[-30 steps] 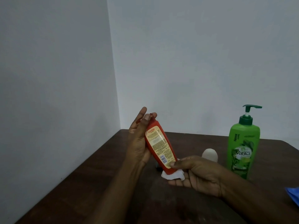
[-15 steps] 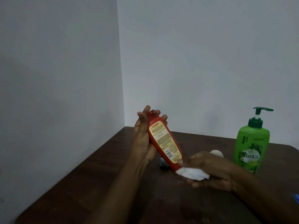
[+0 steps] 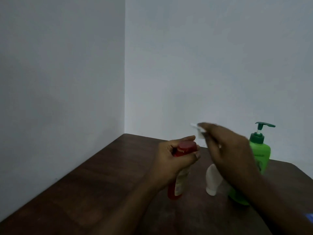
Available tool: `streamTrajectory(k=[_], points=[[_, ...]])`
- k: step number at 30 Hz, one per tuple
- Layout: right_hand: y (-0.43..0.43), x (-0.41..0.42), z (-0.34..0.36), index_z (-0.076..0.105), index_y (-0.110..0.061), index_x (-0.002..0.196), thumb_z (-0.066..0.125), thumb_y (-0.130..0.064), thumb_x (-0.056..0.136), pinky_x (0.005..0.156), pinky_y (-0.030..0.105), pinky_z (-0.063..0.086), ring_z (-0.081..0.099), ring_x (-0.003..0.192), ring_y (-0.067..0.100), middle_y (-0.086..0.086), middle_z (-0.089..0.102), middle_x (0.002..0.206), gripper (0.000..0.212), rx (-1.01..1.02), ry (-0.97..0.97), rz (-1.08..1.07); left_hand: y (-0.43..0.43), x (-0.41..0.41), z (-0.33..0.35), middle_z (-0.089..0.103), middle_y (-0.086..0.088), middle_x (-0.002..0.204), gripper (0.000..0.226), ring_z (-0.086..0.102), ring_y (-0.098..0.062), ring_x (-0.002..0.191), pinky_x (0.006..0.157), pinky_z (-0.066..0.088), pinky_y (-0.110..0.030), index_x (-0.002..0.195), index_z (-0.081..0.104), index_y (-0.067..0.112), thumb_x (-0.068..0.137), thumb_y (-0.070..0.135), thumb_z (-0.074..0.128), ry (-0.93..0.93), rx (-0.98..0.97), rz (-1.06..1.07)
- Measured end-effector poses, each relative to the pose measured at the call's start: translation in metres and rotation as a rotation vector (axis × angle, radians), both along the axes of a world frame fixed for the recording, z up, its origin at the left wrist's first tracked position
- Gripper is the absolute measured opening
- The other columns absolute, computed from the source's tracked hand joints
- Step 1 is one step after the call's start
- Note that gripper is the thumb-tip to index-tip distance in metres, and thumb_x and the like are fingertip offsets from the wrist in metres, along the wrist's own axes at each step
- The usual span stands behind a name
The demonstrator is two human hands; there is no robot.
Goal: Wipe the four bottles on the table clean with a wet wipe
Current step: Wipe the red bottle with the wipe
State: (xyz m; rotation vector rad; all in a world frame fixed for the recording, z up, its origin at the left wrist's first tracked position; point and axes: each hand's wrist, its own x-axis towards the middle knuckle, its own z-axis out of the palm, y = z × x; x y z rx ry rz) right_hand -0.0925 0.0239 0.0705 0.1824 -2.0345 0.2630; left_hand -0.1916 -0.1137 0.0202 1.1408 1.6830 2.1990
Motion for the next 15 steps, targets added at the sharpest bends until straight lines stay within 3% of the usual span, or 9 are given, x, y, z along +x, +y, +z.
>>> streamTrajectory(k=[2, 4, 6, 8, 10, 12, 15], points=[[-0.006, -0.006, -0.014, 0.072, -0.008, 0.121, 0.054, -0.006, 0.086, 0.092, 0.022, 0.046, 0.071, 0.103, 0.020, 0.007, 0.075, 0.115, 0.039, 0.182, -0.067, -0.044, 0.003, 0.005, -0.004, 0.077, 0.002, 0.084, 0.009, 0.070, -0.014, 0.078, 0.071, 0.059, -0.043, 0.090, 0.078, 0.012, 0.085, 0.004, 0.079, 0.085, -0.016, 0.056], [-0.013, -0.007, -0.024, 0.071, -0.004, 0.122, 0.047, -0.011, 0.084, 0.096, 0.032, 0.052, 0.071, 0.111, 0.027, 0.012, 0.073, 0.121, 0.045, 0.293, -0.117, -0.066, 0.004, 0.007, -0.007, 0.075, -0.010, 0.077, 0.016, 0.070, -0.022, 0.071, 0.061, 0.056, -0.051, 0.084, 0.076, 0.019, 0.083, 0.004, 0.075, 0.108, -0.009, 0.124], [-0.023, -0.004, -0.025, 0.071, -0.003, 0.124, 0.045, -0.015, 0.086, 0.096, 0.035, 0.055, 0.069, 0.116, 0.027, 0.014, 0.071, 0.125, 0.047, 0.379, -0.145, -0.051, 0.006, 0.004, -0.008, 0.076, -0.011, 0.080, 0.030, 0.070, -0.022, 0.074, 0.065, 0.059, -0.051, 0.098, 0.078, 0.022, 0.088, -0.004, 0.067, 0.095, -0.006, 0.162], [-0.028, 0.000, -0.024, 0.071, -0.003, 0.125, 0.044, -0.017, 0.089, 0.096, 0.036, 0.057, 0.068, 0.120, 0.027, 0.015, 0.070, 0.128, 0.047, 0.469, -0.156, -0.014, 0.003, 0.001, -0.006, 0.076, 0.006, 0.085, 0.037, 0.069, -0.002, 0.081, 0.074, 0.059, -0.028, 0.115, 0.075, 0.012, 0.092, -0.011, 0.058, 0.113, -0.032, 0.200], [-0.027, 0.002, -0.019, 0.072, -0.005, 0.124, 0.045, -0.018, 0.090, 0.096, 0.036, 0.058, 0.067, 0.121, 0.025, 0.013, 0.070, 0.129, 0.046, 0.492, -0.139, 0.029, 0.000, 0.002, -0.003, 0.077, 0.003, 0.092, 0.037, 0.067, 0.003, 0.086, 0.078, 0.057, -0.017, 0.117, 0.072, 0.005, 0.090, -0.013, 0.057, 0.133, -0.039, 0.199], [-0.016, 0.001, -0.016, 0.072, -0.008, 0.126, 0.047, -0.017, 0.090, 0.097, 0.032, 0.055, 0.067, 0.121, 0.019, 0.009, 0.070, 0.131, 0.045, 0.447, -0.128, 0.079, -0.002, 0.003, 0.000, 0.079, -0.005, 0.101, 0.033, 0.071, -0.005, 0.092, 0.081, 0.058, -0.021, 0.115, 0.075, 0.009, 0.087, -0.008, 0.067, 0.143, 0.019, 0.190], [0.004, -0.004, -0.012, 0.070, -0.016, 0.130, 0.046, -0.022, 0.087, 0.085, 0.031, 0.061, 0.071, 0.113, 0.016, 0.002, 0.072, 0.128, 0.050, 0.309, -0.173, 0.041, -0.002, 0.003, -0.001, 0.079, -0.002, 0.091, 0.020, 0.075, -0.018, 0.087, 0.080, 0.060, -0.028, 0.103, 0.079, 0.018, 0.090, 0.003, 0.075, 0.201, 0.074, 0.173]])
